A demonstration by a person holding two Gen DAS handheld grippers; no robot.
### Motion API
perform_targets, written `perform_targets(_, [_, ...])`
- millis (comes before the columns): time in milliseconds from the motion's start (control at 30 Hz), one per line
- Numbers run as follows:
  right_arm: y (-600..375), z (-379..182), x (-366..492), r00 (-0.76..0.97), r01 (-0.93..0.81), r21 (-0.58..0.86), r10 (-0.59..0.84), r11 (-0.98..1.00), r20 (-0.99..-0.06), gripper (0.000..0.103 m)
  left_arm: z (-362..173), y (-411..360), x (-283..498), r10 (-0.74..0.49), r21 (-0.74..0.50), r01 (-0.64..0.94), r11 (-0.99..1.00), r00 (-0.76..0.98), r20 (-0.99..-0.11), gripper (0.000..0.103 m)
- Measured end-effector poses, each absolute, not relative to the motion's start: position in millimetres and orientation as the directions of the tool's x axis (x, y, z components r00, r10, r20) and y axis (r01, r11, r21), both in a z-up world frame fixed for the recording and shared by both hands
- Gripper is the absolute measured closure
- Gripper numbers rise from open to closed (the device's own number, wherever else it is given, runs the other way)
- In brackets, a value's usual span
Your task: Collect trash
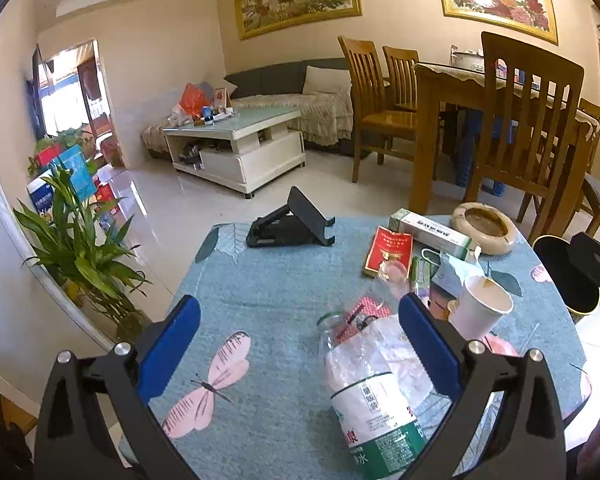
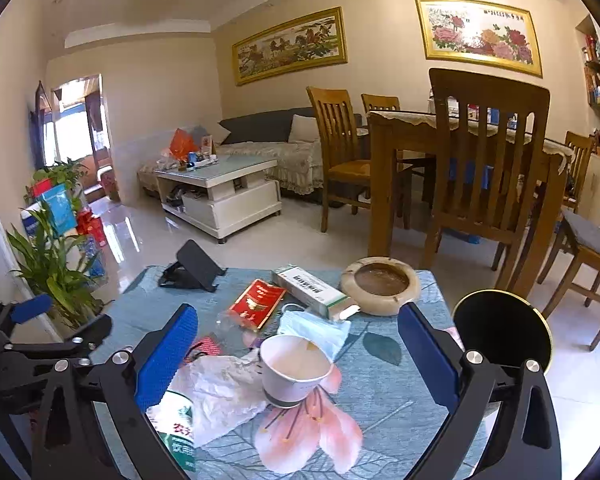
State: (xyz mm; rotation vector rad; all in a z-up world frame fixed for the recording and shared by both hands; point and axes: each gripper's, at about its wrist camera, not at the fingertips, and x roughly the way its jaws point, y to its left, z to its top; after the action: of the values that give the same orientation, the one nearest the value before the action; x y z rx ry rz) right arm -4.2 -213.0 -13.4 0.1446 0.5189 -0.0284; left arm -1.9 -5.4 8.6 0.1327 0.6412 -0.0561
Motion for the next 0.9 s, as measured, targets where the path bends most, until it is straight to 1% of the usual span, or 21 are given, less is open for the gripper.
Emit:
perform_targets(133, [-213,-12,-8,0.876,0.058,0.133,0.014,0.989,-0.483,0.003,8,-5,-4,-0.019,0.099,0.097,0.99,0.804,-0.594,0.003])
perform_targets(233, [-213,-12,-10,0.879,0.065,0.118,-0.001,0.991,-0.477,0.003,14,-1,-12,-0.019,0.074,0.071,0.995,0.838,-0.545,0.003])
perform_targets(300, [-213,-11,-11,0.881,0.069,0.116,-0.005,0.991,-0.473,0.003,17,0,-13,-0.024,0.06,0.066,0.996,0.843,-0.538,0.003])
perform_targets(567, [-217,-13,-10,0.876,0.081,0.125,-0.011,0.989,-0.481,0.003,11,-1,-8,-0.021,0.076,0.082,0.994,0.808,-0.588,0.003])
perform_targets(733, [-217,-16,-10,0.872,0.083,0.126,-0.011,0.989,-0.489,0.003,11,-3,-8,-0.002,0.094,0.069,0.993,0.814,-0.58,0.003])
perform_targets(900, [-218,-17,-11,0.876,0.07,0.157,0.014,0.985,-0.482,0.003,11,-4,-8,0.002,0.102,0.071,0.992,0.814,-0.582,0.003])
